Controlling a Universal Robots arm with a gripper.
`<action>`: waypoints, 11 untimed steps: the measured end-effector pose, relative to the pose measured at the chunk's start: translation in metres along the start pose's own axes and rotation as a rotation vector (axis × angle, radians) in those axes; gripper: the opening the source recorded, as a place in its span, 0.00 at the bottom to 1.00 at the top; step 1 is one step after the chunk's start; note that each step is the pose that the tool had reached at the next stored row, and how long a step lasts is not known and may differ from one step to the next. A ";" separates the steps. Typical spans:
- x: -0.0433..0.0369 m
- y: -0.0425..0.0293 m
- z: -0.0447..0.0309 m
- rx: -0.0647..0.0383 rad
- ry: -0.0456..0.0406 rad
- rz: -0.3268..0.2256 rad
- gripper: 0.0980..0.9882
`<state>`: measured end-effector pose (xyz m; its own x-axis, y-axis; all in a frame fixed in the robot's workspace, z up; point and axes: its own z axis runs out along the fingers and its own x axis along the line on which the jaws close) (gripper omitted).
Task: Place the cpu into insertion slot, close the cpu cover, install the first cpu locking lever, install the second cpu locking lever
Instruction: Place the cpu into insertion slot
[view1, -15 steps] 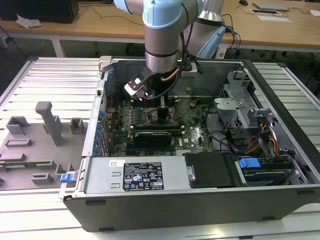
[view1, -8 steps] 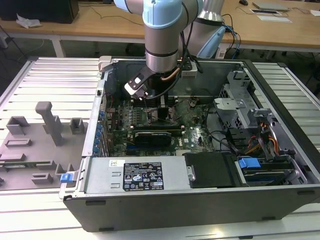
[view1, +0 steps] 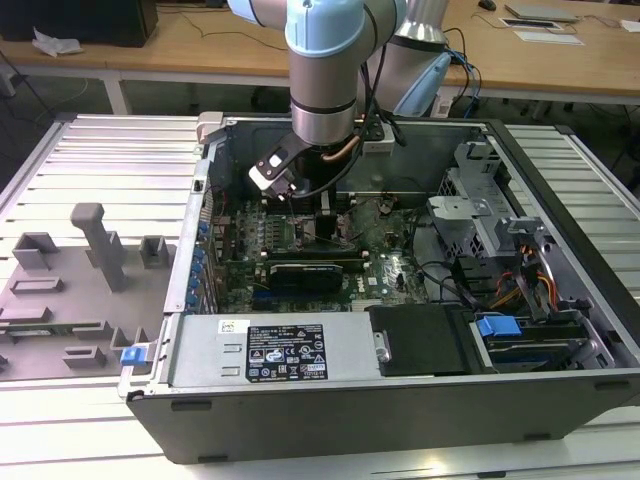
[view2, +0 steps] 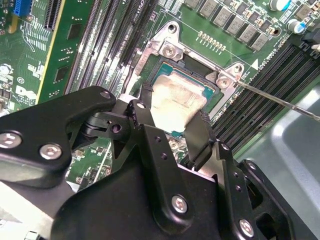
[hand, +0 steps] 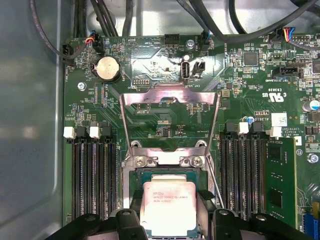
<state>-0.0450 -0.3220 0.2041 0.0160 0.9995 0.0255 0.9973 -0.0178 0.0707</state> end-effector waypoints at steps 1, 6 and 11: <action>0.0000 0.0000 -0.0004 0.000 -0.0001 0.000 0.48; 0.0002 0.0005 -0.0068 0.000 0.0000 0.000 0.48; 0.0002 0.0006 -0.0081 0.000 0.0001 0.000 0.48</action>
<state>-0.0450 -0.3219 0.2122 0.0160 0.9995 0.0256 0.9973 -0.0178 0.0707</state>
